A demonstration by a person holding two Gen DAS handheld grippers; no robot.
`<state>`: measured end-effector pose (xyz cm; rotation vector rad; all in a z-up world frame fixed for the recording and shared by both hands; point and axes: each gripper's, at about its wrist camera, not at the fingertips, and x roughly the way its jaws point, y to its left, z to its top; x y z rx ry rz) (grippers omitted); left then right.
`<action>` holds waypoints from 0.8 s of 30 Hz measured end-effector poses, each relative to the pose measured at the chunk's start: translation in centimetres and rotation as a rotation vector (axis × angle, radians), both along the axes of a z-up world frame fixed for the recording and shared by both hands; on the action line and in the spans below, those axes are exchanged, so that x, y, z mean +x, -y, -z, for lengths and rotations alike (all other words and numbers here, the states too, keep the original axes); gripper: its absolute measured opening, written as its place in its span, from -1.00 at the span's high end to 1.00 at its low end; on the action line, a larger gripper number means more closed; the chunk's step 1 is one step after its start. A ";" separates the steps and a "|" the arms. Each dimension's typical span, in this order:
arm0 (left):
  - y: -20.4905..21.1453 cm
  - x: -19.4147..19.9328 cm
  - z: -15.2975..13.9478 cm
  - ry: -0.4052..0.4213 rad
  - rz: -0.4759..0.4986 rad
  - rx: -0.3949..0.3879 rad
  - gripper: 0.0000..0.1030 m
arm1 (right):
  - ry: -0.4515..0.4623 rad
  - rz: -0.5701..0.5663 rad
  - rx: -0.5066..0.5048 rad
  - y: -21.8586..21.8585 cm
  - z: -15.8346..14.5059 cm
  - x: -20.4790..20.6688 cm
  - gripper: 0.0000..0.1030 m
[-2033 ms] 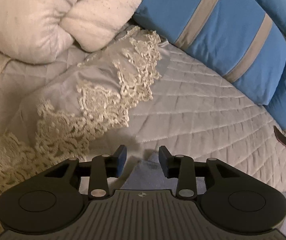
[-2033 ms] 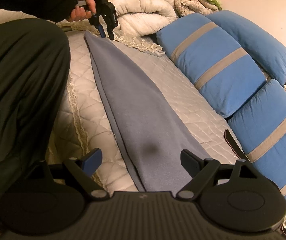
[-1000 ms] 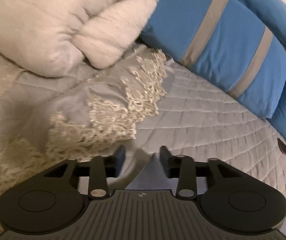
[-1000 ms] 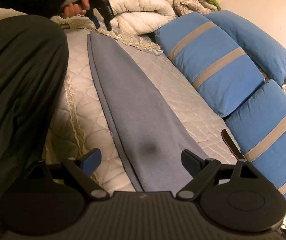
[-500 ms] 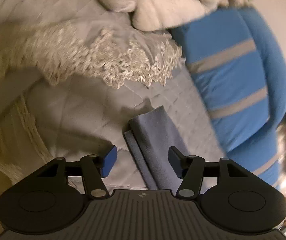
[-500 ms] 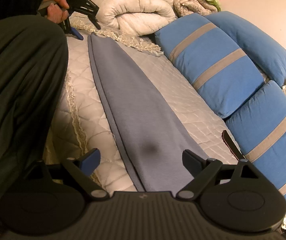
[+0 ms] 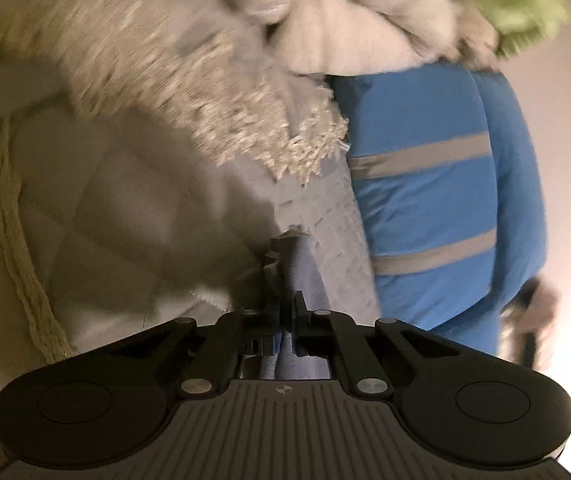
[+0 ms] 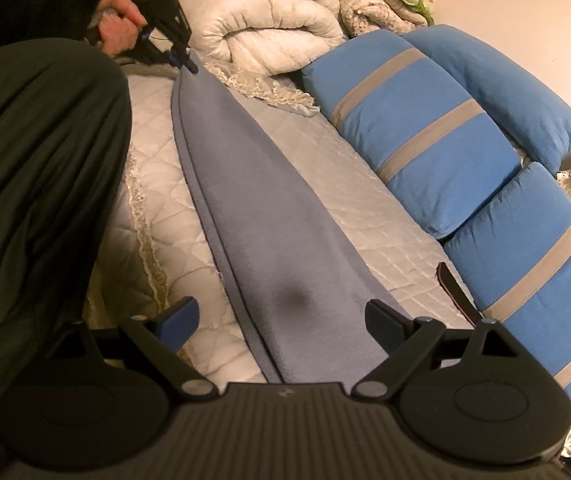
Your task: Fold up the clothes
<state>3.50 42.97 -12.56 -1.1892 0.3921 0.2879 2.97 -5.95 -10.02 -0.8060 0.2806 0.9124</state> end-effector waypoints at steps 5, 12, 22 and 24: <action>3.0 0.4 -7.0 -0.014 0.104 0.300 0.92 | -0.012 0.019 0.007 0.1 -0.3 0.2 -0.86; 13.0 2.9 -16.8 0.006 0.301 0.649 0.92 | -0.007 0.036 0.017 0.5 -0.9 0.4 -0.86; 28.8 8.3 -18.3 0.001 0.625 0.890 0.88 | -0.012 0.086 0.031 2.4 -1.2 1.1 -0.87; 30.5 9.3 -17.2 0.001 0.732 0.874 0.62 | -0.011 0.092 0.029 2.6 -1.1 1.3 -0.87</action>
